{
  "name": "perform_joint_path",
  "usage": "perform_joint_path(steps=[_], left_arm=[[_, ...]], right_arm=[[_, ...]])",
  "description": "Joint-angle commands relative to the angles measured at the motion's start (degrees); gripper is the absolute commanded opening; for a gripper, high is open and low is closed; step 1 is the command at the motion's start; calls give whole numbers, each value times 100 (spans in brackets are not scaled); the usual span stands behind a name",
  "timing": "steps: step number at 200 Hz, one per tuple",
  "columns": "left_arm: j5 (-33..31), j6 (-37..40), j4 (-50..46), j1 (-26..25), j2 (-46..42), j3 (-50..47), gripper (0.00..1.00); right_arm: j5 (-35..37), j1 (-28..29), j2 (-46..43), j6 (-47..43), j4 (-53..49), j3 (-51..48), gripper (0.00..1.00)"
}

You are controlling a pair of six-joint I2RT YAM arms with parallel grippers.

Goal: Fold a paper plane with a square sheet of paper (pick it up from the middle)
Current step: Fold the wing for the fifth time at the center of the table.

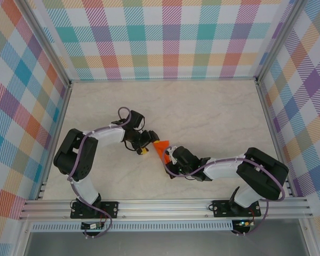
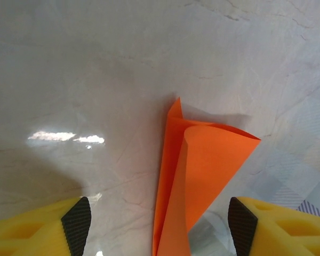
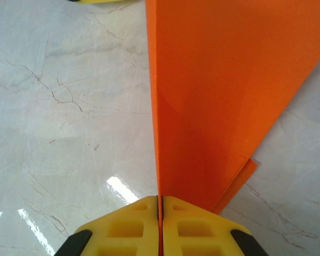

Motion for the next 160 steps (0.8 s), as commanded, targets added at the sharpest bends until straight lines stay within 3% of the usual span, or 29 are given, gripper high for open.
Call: perform_joint_path(steps=[1,49,73,108,160], left_arm=[[176,55,-286,-40,162,261,61],[148,281,-701,-44,412,562,17],[54,300,-785,-44,351,494,3],[49,223,-704,-44,286,390,0],[95,175,-655,-69,270,366,0]], right_arm=[[38,104,8,-636,-86,-32,7],[252,141,-16,-862,-396,91,9],[231,142,-147,-652,-607,139,15],[183,138,-273,-321,-792,238,27],[179,138,-161,-189,-892,520,28]])
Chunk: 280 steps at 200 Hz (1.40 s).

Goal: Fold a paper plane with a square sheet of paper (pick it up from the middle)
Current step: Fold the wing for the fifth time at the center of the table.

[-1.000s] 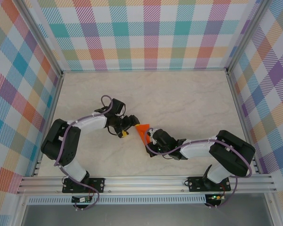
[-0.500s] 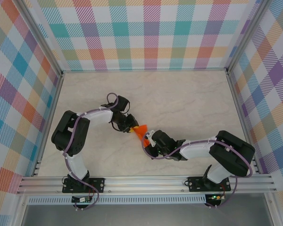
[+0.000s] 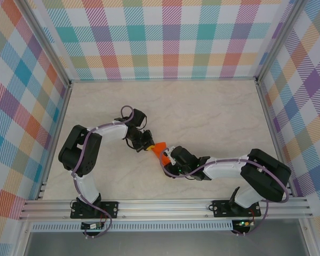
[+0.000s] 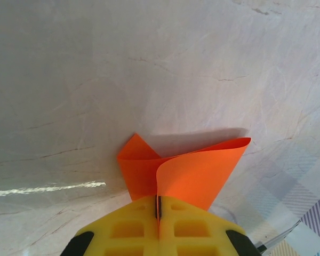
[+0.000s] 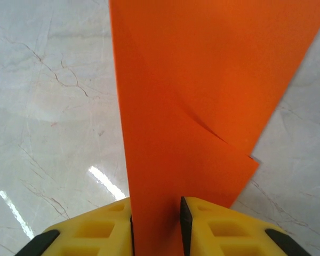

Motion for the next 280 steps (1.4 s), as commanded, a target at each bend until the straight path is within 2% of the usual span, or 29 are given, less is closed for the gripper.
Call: perform_joint_path(steps=[1,35,61,91,129,141,159,193,235,280], left_arm=[[68,-20,-84,-55,-82,-58,0],[95,-44,-49,-66,-69,-85,0],[95,-45,-40,-66,-73,-85,0],[84,-53,-5,-69,-162,-129,3],[-192,6,-160,-68,-466,-155,22],[-399,32,-277,-61,-621,-168,38],[-792,28,-432,-60,-895,-239,53],[-1324,-118,-471,-59,-1452,-524,69],[-1424,-137,-397,-59,-1816,-711,70],[-1157,-116,-39,-60,-1956,-941,62]], right_arm=[[33,40,24,146,-143,220,28],[14,37,77,218,-69,211,25],[8,40,100,303,2,124,14],[50,32,90,476,58,36,9],[-192,-29,-21,809,390,-118,4],[-314,-84,-41,917,522,-185,3],[-498,-185,-20,1105,686,-274,3],[-993,-372,85,1472,893,-345,3],[-1644,-693,225,1867,1267,-423,3],[-2119,-927,603,2183,1622,-463,3]])
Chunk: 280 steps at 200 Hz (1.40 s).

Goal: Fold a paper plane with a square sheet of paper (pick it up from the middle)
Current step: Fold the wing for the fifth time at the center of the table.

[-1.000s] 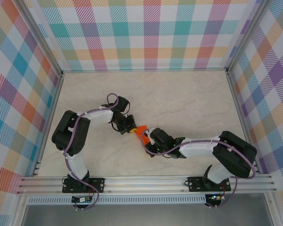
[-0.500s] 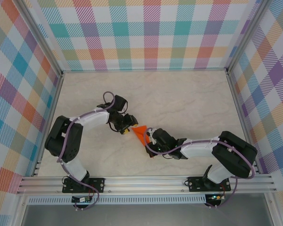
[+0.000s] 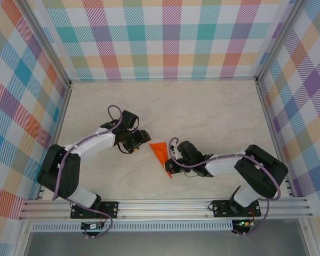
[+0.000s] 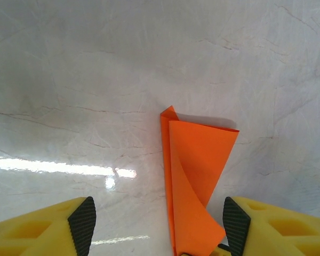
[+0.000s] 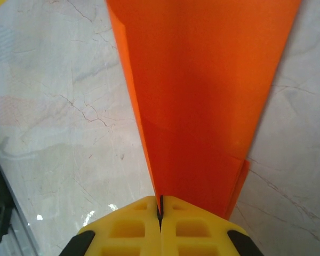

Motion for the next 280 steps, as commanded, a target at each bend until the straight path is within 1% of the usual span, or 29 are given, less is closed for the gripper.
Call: perform_joint_path(steps=[1,50,80,95,121,124,127,134,161,181,242,280], left_arm=[[102,-21,188,-31,-206,-155,62],[310,5,482,-37,-321,-437,57],[357,23,600,-49,-376,-577,56],[412,29,676,-47,-370,-615,55],[610,61,965,-99,-412,-748,51],[640,69,1163,-113,-411,-770,50],[658,85,1234,-125,-427,-785,49],[701,124,1348,-152,-440,-824,48],[875,225,1712,-305,-414,-903,43],[893,232,1958,-455,-362,-1003,42],[1152,341,2644,-945,-114,-1142,42],[1176,413,2991,-1260,183,-1073,43]], right_arm=[[-476,-106,236,336,427,-107,3],[-743,-325,299,769,916,-302,3],[-983,-490,283,987,1171,-418,4],[-1159,-554,305,1046,1202,-393,4],[-1642,-785,441,1315,1423,-397,5],[-1684,-807,467,1340,1423,-393,5],[-1730,-830,487,1355,1594,-403,5],[-1804,-867,544,1398,1643,-386,5],[-1995,-982,715,1492,1573,-312,5],[-2120,-1048,829,1607,1646,-307,5],[-2493,-1198,1035,1797,1747,-260,5],[-2522,-1251,1114,1893,1746,-227,6]])
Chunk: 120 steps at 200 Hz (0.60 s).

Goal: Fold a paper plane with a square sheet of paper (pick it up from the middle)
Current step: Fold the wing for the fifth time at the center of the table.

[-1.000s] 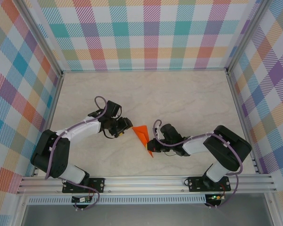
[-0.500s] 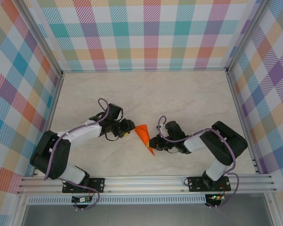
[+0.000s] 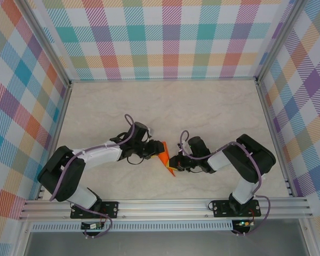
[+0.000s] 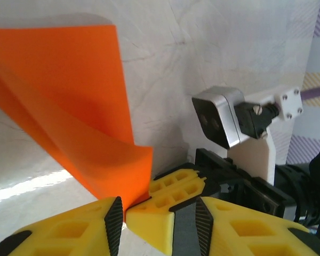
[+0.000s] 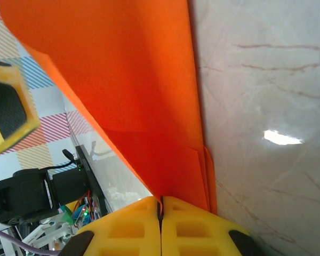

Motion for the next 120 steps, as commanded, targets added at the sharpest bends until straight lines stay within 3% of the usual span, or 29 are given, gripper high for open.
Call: perform_joint_path(steps=[1,51,120], left_arm=[[122,151,423,-185,220,12,43],[-10,-37,980,-366,630,111,45],[-212,-28,1005,-383,831,125,46]], right_arm=[[-181,-41,106,125,123,113,6],[-217,-71,213,149,30,169,7],[-169,-84,228,100,-113,218,8]])
